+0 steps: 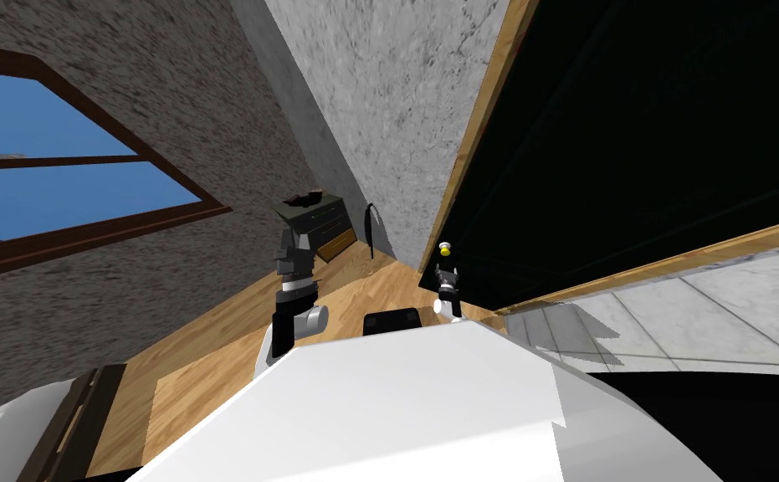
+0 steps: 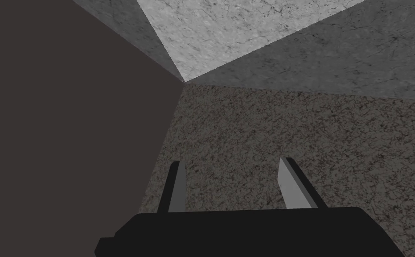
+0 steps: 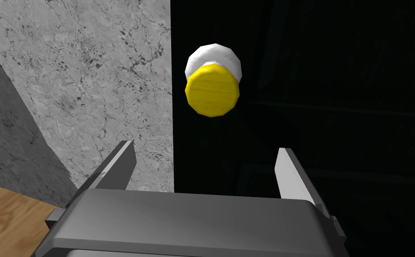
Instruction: Pull the door open
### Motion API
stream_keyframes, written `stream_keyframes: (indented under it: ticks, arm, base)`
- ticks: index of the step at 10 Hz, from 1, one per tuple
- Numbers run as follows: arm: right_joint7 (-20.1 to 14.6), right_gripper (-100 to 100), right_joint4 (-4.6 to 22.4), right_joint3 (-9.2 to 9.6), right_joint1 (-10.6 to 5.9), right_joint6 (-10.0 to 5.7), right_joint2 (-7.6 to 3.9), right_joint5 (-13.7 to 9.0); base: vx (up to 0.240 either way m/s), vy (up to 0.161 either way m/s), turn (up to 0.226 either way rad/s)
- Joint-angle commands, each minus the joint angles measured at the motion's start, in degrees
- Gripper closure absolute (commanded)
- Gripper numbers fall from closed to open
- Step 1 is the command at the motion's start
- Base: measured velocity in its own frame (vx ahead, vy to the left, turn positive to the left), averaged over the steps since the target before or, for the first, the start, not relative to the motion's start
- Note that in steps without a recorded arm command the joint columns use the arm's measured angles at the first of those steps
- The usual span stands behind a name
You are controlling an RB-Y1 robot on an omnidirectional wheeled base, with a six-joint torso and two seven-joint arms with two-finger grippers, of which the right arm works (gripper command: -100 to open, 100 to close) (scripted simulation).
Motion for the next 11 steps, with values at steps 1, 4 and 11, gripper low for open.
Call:
stream_keyframes:
  ticks: [1,4,11]
  arm:
    - [-1.69,-100,-0.54,0.51,0.08,0.17,0.26,-0.46]
    - [-3.78,-100,0.40,0.15,1.05,-0.47,-2.15,-0.77]
    - [-10.71,-100,2.28,-0.38,3.85,-2.02,-8.42,-1.99]
  base:
    - [-0.125,-0.010,0.056]
    - [0.109,0.007,0.052]
    - [0.151,-0.017,0.061]
